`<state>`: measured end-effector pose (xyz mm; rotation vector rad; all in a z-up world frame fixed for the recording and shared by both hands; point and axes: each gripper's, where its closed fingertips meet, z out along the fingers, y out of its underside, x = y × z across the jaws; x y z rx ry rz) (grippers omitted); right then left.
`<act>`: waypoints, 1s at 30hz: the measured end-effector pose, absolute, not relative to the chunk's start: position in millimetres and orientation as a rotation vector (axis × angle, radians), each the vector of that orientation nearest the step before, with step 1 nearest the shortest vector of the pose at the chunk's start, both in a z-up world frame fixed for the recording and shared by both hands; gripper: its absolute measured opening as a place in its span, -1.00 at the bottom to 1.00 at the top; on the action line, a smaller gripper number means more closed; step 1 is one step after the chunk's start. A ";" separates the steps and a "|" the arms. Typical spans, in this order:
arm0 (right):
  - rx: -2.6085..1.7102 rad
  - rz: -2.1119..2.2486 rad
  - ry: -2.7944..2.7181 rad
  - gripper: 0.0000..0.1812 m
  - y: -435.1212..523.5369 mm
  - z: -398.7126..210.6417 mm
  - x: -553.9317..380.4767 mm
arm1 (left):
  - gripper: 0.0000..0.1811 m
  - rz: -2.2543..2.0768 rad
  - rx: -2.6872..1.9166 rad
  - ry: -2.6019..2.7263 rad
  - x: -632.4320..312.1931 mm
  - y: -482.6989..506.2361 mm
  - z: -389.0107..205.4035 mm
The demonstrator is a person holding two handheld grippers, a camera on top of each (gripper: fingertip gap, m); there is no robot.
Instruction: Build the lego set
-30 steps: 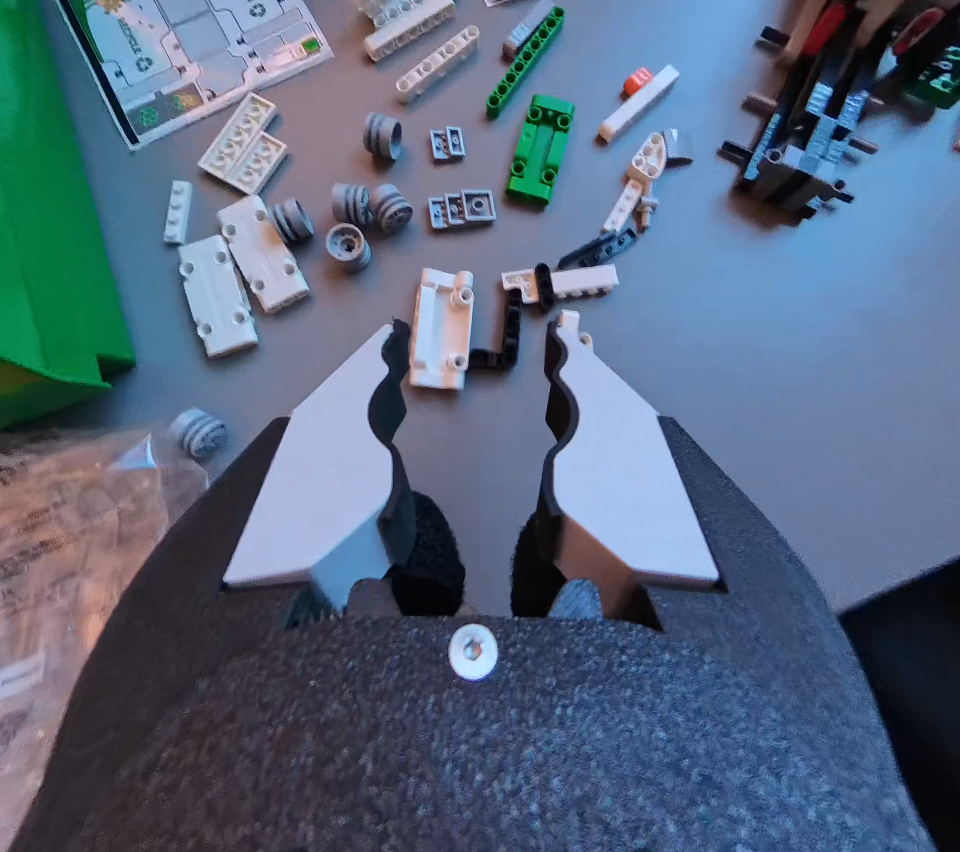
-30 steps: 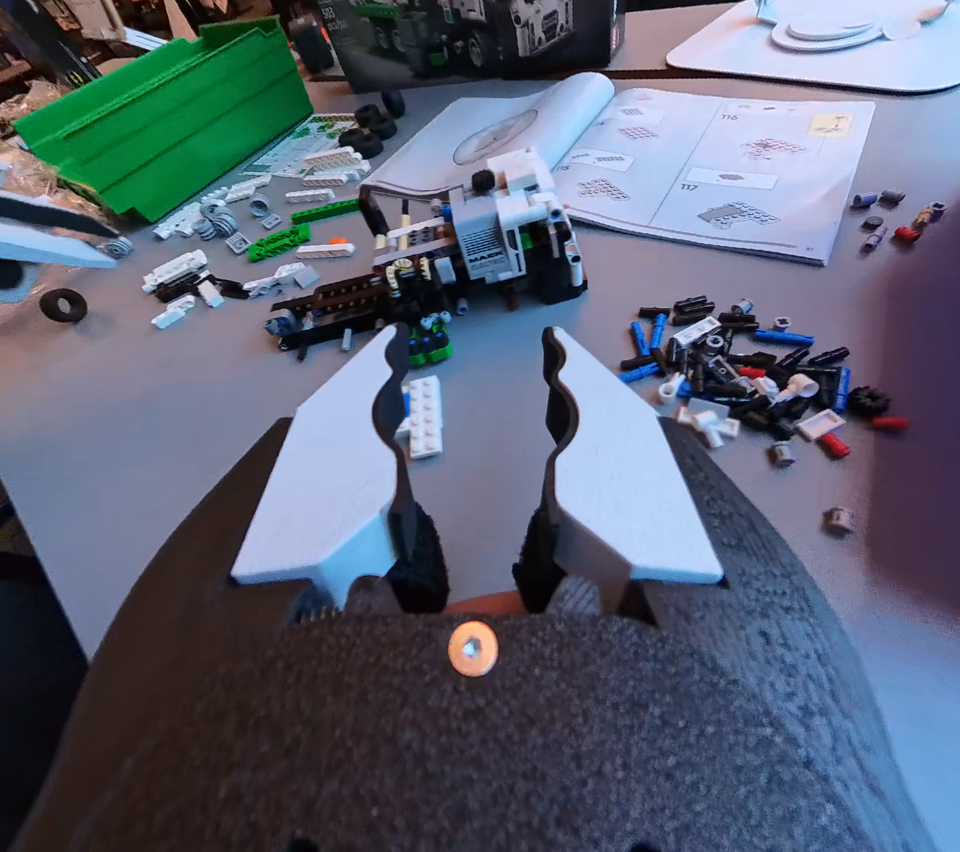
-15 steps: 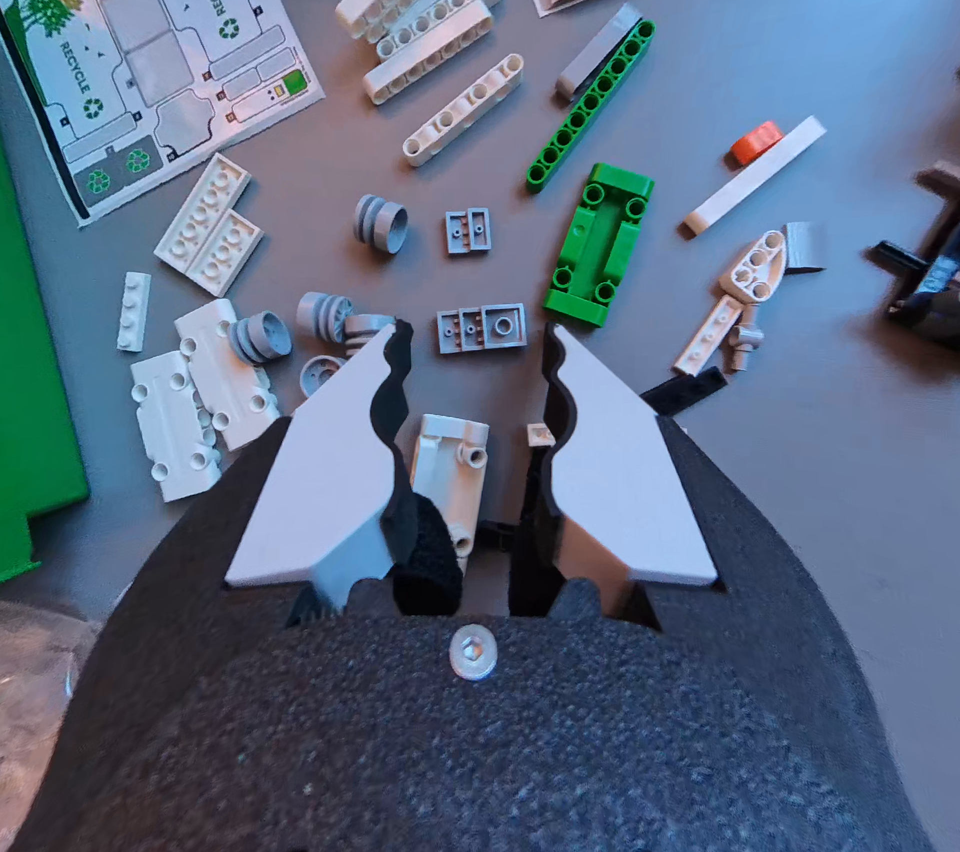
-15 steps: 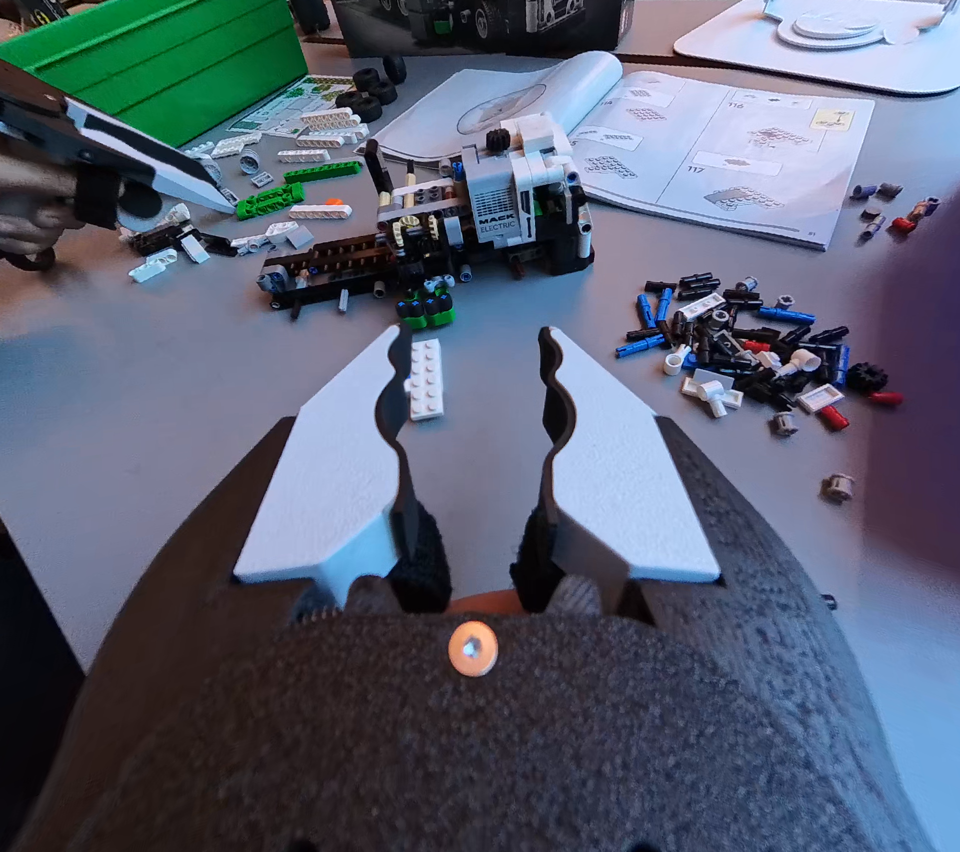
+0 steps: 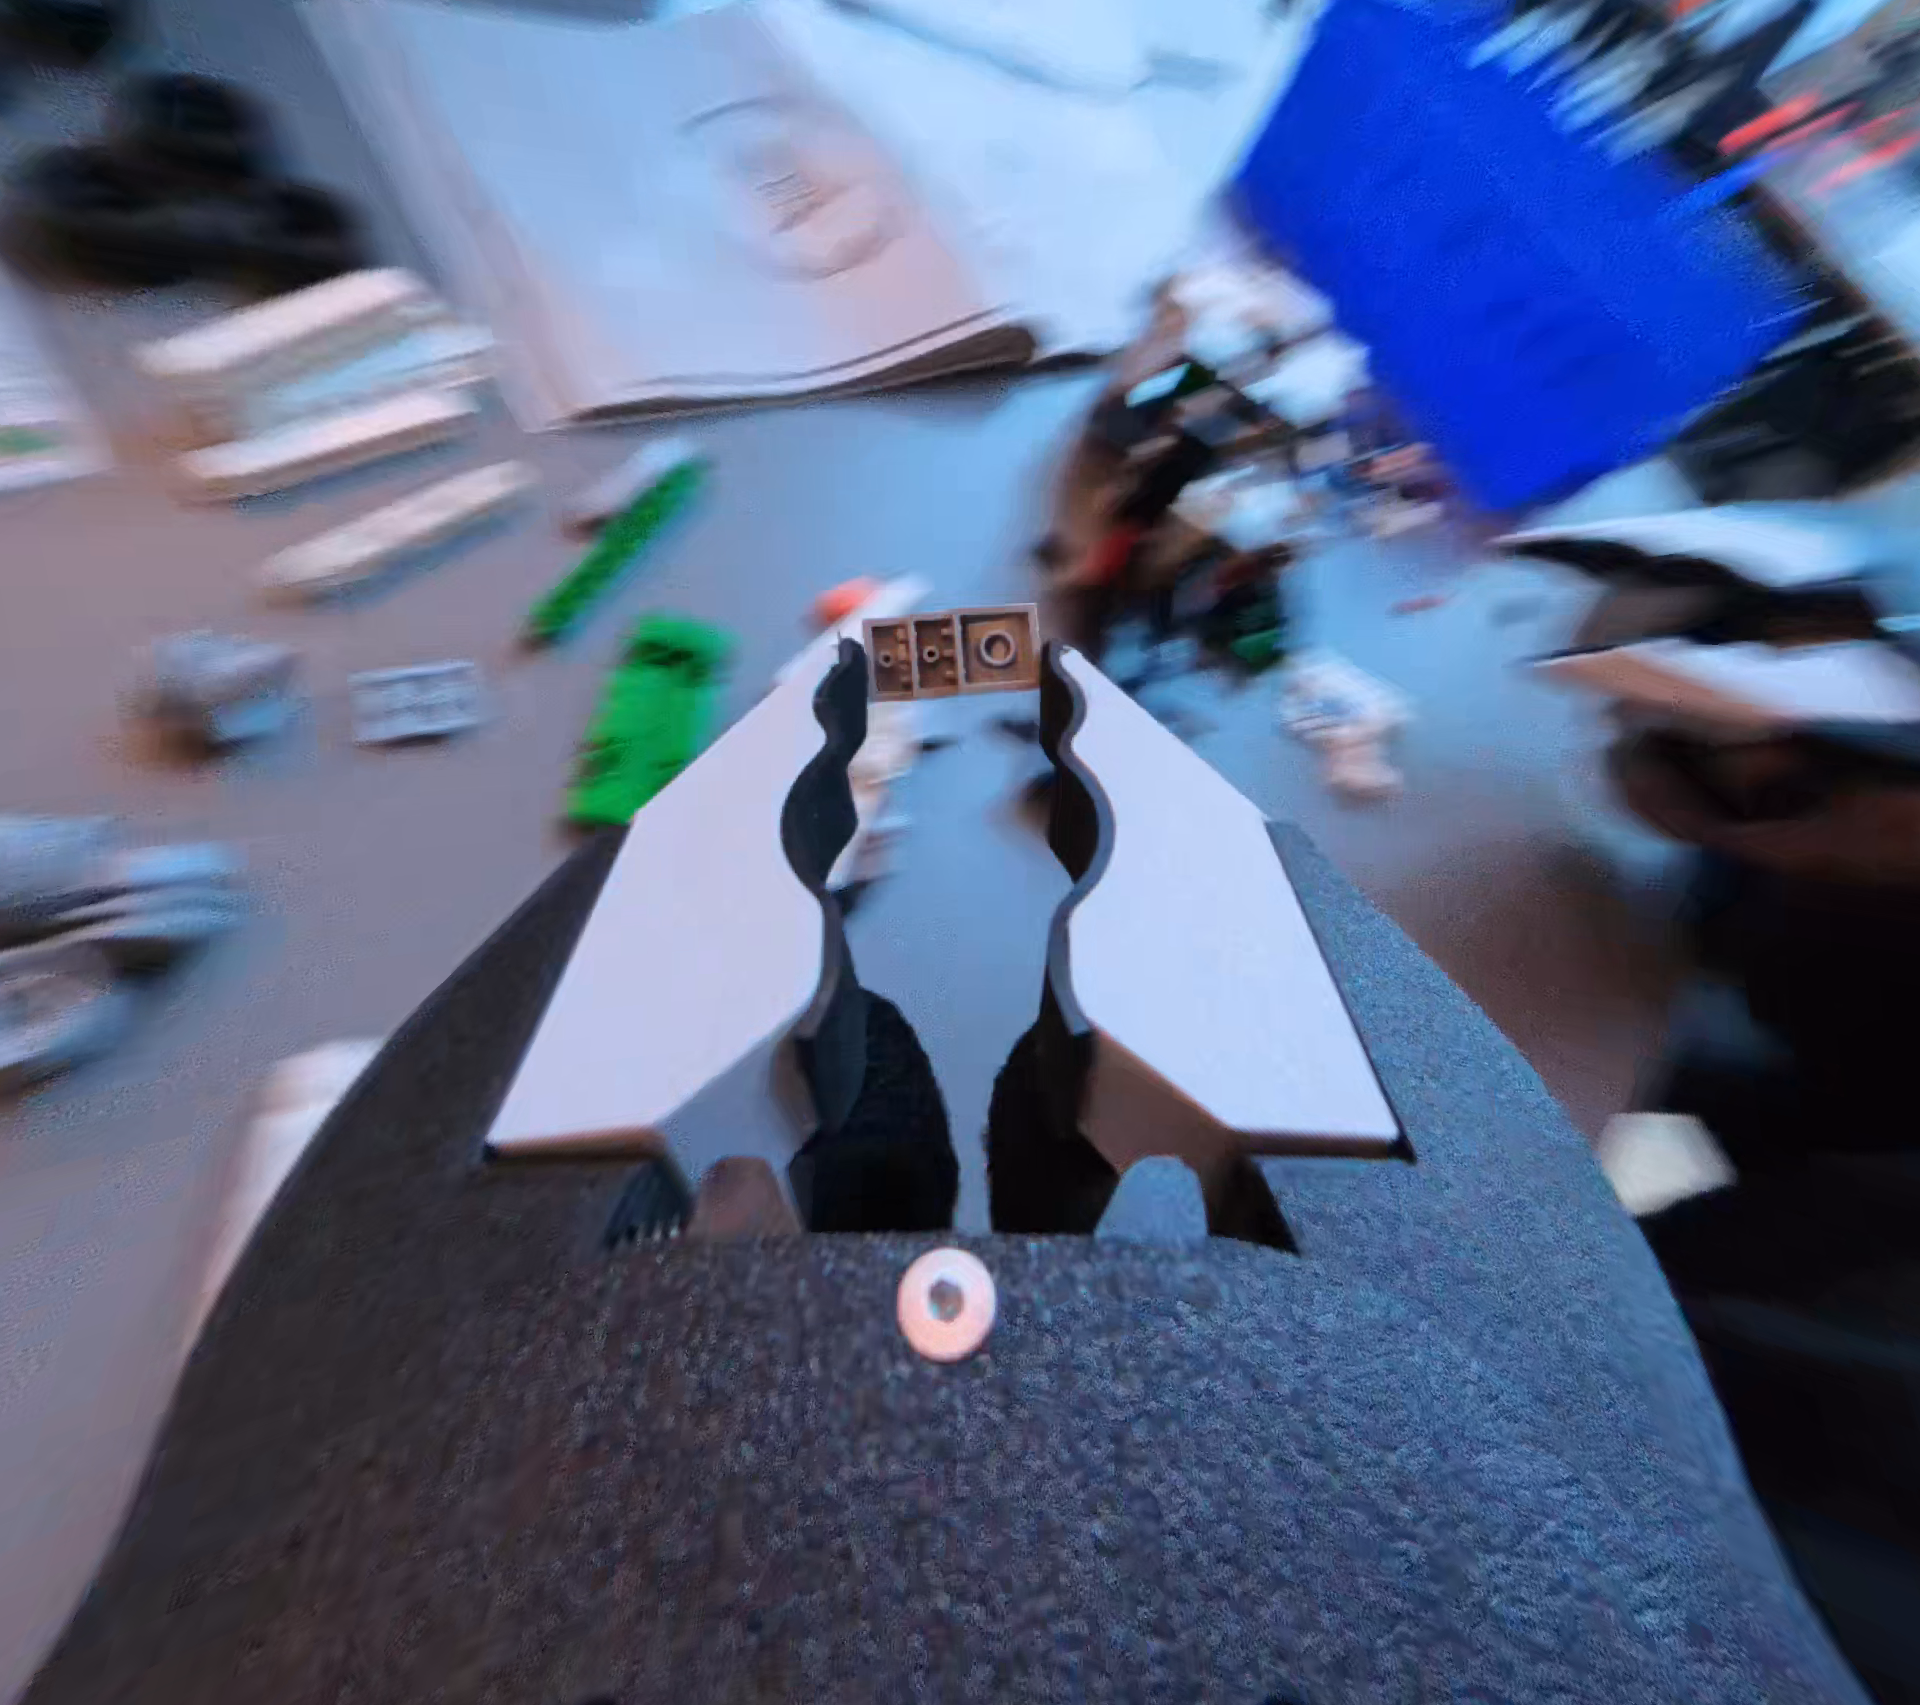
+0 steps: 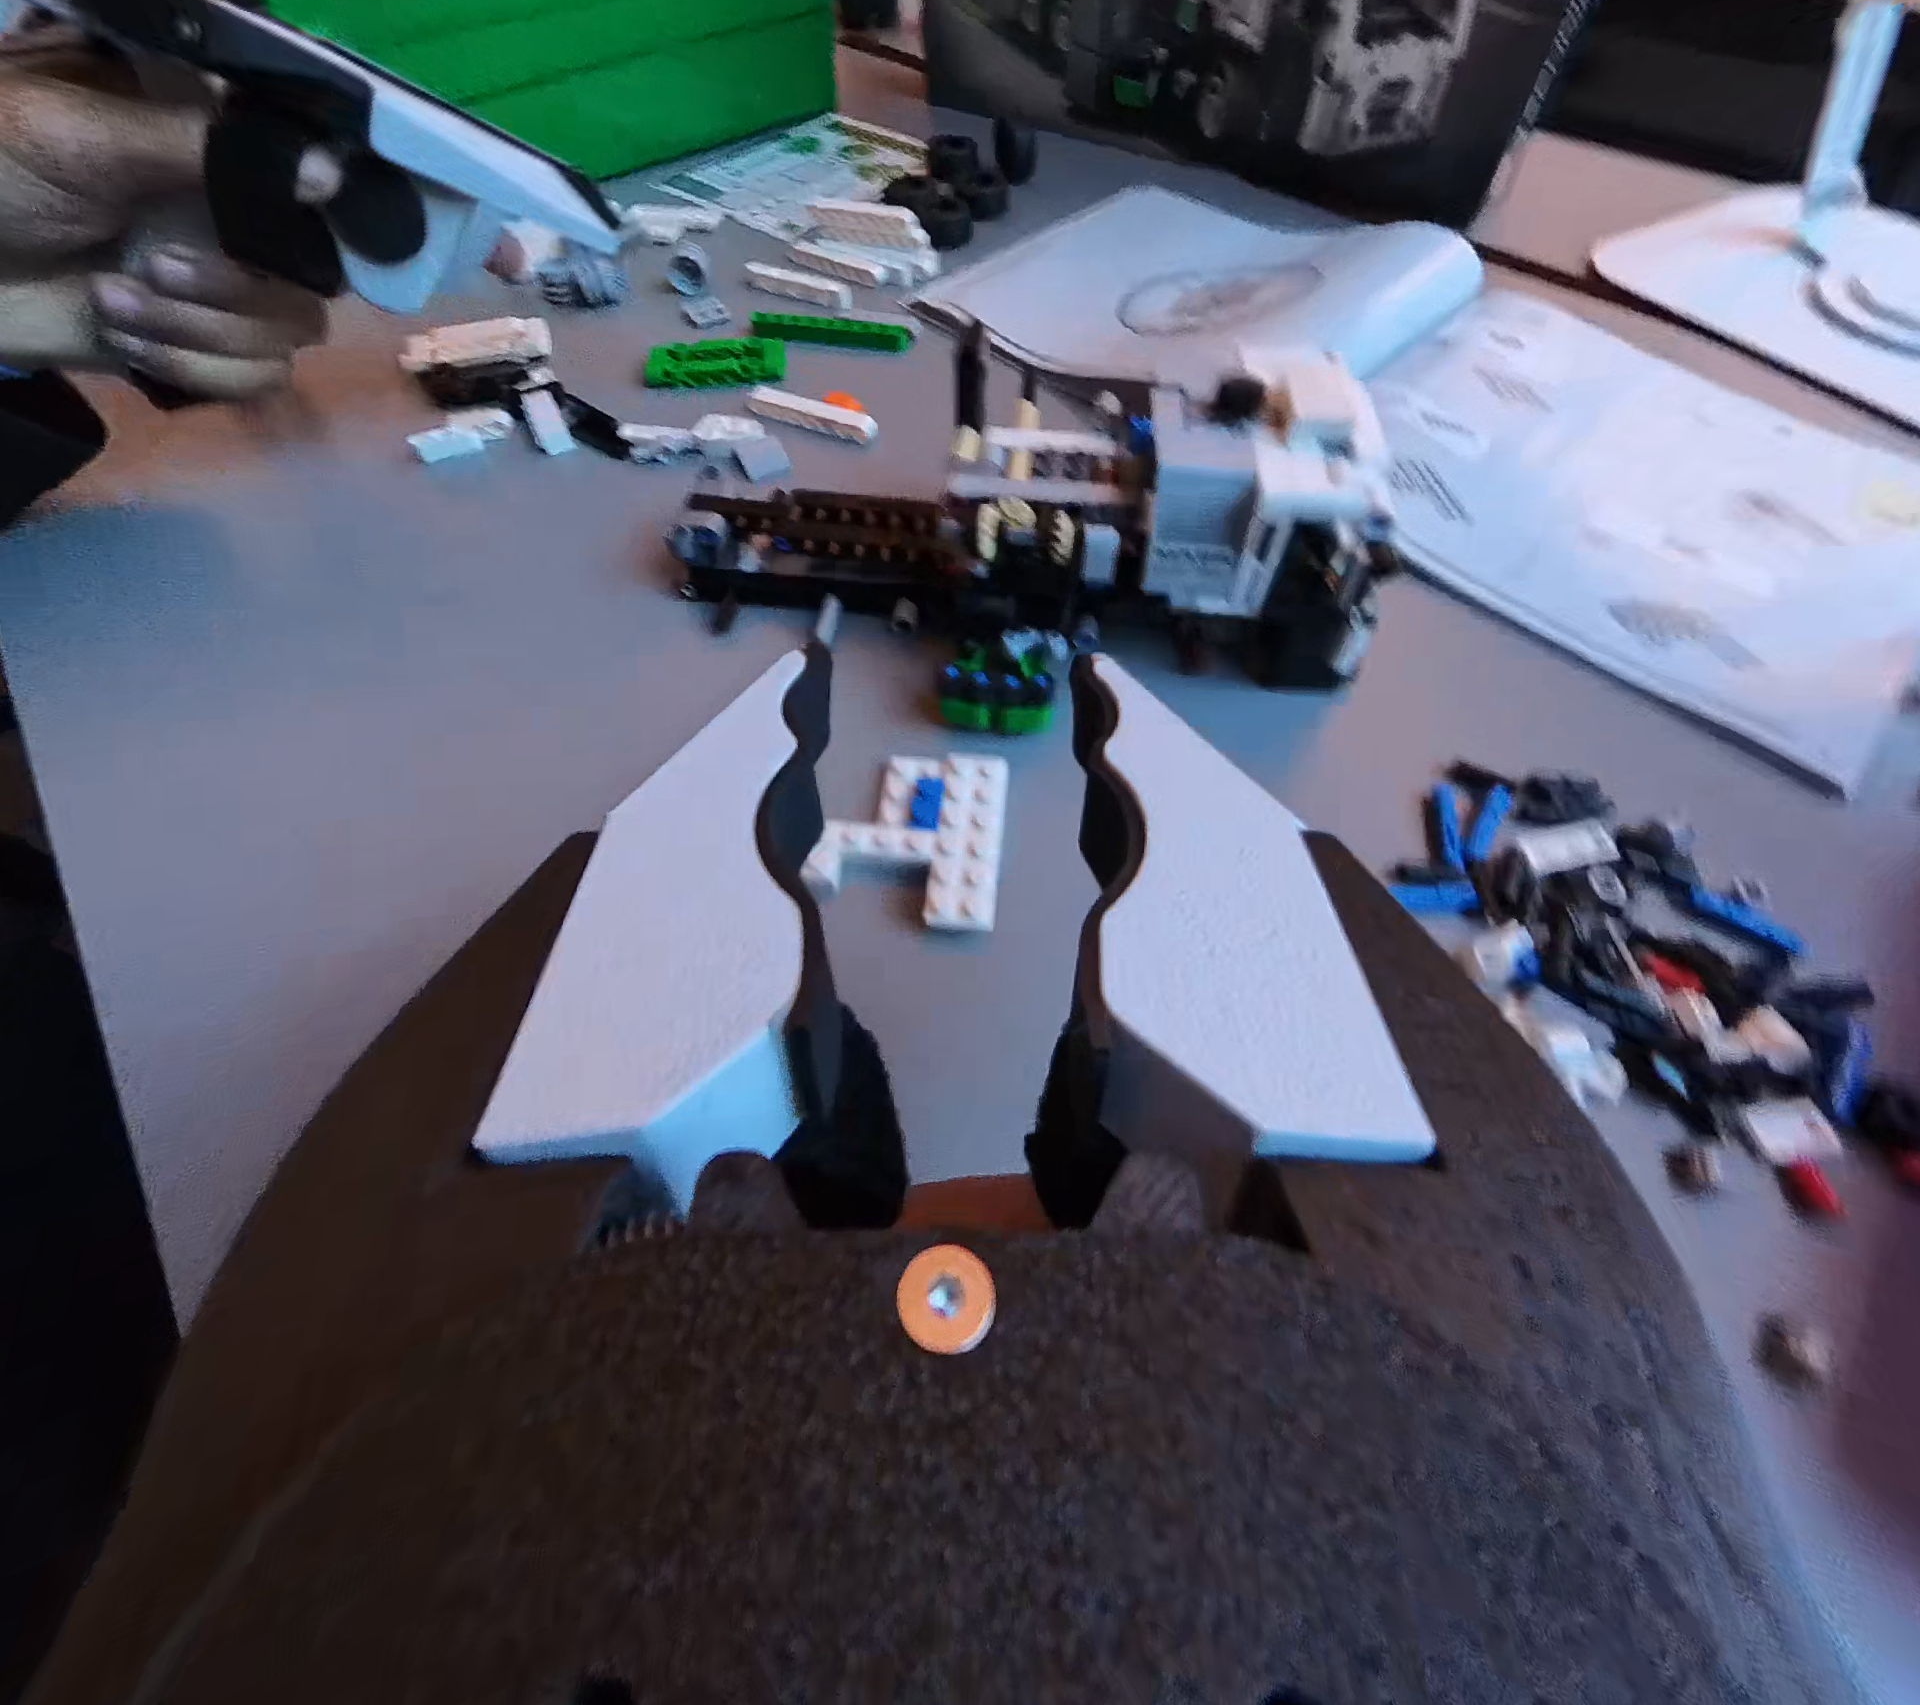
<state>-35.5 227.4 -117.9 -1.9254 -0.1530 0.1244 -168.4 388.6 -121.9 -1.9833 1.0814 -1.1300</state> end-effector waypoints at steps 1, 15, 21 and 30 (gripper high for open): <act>-1.899 0.129 -0.192 -0.49 233.5 -112.4 -44.7 | -0.65 -1.310 -1.929 1.049 -157.4 369.0 -107.8; -1.569 0.172 -0.508 -0.69 250.3 -56.8 -120.8 | -0.66 -2.585 -1.717 0.711 -120.1 237.6 -42.6; -1.544 0.190 -0.556 -0.82 245.0 -56.2 -126.7 | -0.65 -2.642 -1.732 0.733 -123.4 229.5 -46.2; -1.954 0.198 -0.845 -0.82 226.0 -117.6 -111.8 | -0.59 -1.495 -1.531 1.450 -136.6 246.1 -88.8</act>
